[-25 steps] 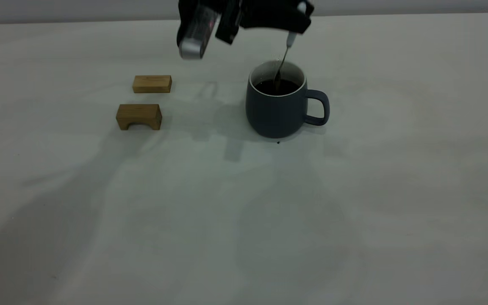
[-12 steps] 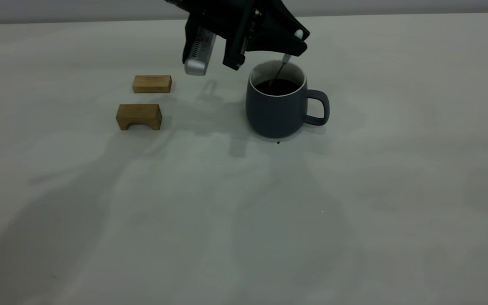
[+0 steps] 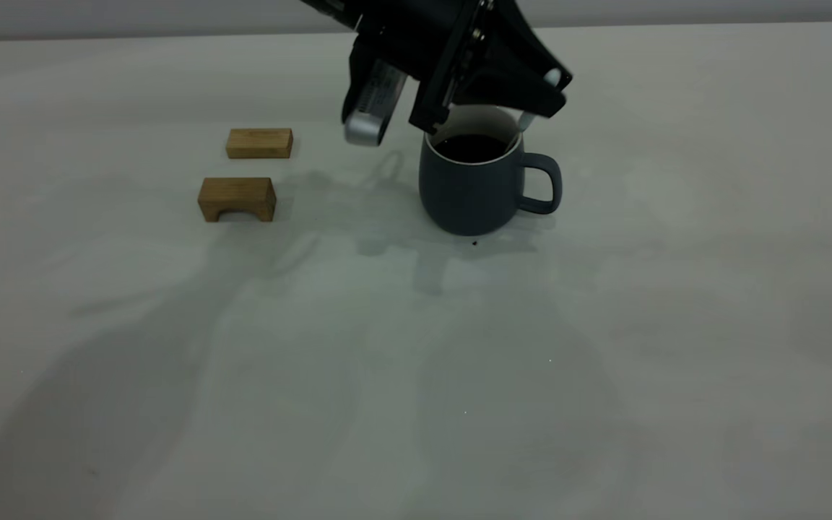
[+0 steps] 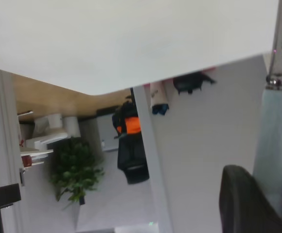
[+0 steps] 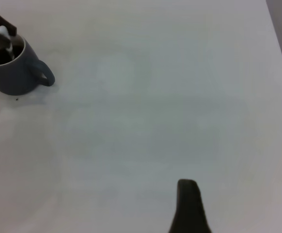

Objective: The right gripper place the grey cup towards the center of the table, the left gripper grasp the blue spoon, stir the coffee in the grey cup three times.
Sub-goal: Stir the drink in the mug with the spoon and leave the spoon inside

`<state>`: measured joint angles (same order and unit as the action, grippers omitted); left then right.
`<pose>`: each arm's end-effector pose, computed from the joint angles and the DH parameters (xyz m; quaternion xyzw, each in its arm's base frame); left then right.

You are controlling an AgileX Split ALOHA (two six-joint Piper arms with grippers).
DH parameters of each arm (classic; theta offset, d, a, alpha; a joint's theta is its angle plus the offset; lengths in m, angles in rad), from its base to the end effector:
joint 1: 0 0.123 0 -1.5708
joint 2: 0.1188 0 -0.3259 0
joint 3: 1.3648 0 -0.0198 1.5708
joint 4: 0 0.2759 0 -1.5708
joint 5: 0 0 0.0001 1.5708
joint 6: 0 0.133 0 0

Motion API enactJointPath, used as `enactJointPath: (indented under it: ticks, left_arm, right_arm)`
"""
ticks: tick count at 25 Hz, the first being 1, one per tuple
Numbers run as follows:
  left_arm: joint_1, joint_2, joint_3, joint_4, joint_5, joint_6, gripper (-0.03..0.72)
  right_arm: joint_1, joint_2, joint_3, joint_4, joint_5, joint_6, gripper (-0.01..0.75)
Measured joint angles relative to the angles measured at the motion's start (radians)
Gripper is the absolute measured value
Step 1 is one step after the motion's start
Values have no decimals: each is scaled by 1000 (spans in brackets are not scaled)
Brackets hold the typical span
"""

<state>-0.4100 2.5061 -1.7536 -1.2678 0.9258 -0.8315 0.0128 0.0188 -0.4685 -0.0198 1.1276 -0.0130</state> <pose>0.4694 -0.3147 0.0550 0.5214 -0.7124 0.3773 0.2798 0.0146 -0.0022 0.2517 -0.0109 0.8822 -0.0099 0.4706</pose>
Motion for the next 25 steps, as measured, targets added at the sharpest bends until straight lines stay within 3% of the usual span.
enactJointPath:
  ticks: [6,12,19,25]
  left_arm:
    - [16,0,0,68,-52,-67,172]
    - [26,1,0,43,-146,6,172]
    - [15,3,0,-40,-88,81,172]
    - [13,3,0,58,-21,-63,172]
  right_arm:
    - [0,0,0,0,0,0,591]
    - [0,0,0,0,0,0,591]
    - [0,0,0,0,0,0,591]
    - [0,0,0,0,0,0,591]
